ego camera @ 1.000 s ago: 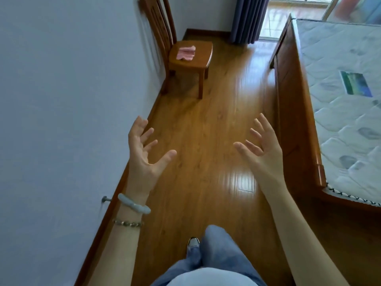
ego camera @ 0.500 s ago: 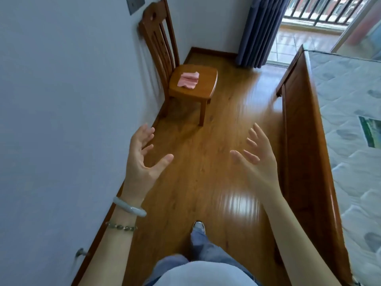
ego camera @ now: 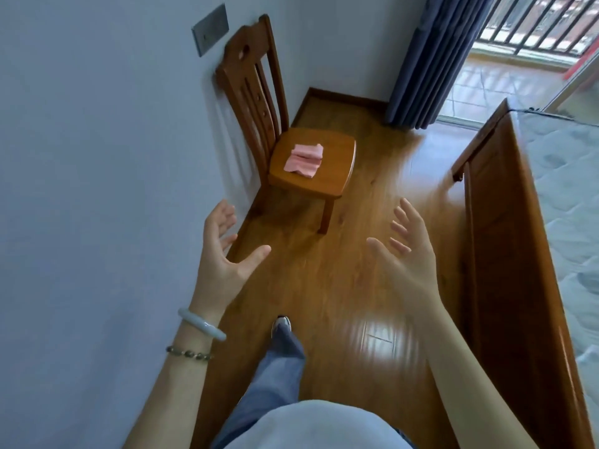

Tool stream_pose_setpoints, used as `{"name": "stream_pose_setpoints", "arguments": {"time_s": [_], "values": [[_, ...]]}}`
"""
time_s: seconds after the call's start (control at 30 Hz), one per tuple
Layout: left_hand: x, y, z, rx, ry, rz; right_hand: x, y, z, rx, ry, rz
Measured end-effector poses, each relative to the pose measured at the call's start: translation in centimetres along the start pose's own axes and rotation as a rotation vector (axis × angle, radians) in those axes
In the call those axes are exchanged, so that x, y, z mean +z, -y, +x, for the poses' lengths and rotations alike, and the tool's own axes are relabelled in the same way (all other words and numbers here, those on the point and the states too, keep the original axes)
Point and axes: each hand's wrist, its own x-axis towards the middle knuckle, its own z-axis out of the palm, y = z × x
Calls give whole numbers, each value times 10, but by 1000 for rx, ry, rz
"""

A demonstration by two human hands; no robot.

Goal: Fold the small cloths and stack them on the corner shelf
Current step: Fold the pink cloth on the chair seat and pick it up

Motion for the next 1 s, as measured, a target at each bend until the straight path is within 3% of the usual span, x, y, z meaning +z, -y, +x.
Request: {"name": "stream_pose_setpoints", "arguments": {"time_s": [0.47, 1.0], "values": [[27, 30, 247, 10, 95, 6, 88, 17, 220, 29, -70, 5], [114, 47, 472, -66, 43, -7, 128, -7, 467, 27, 3, 2]]}}
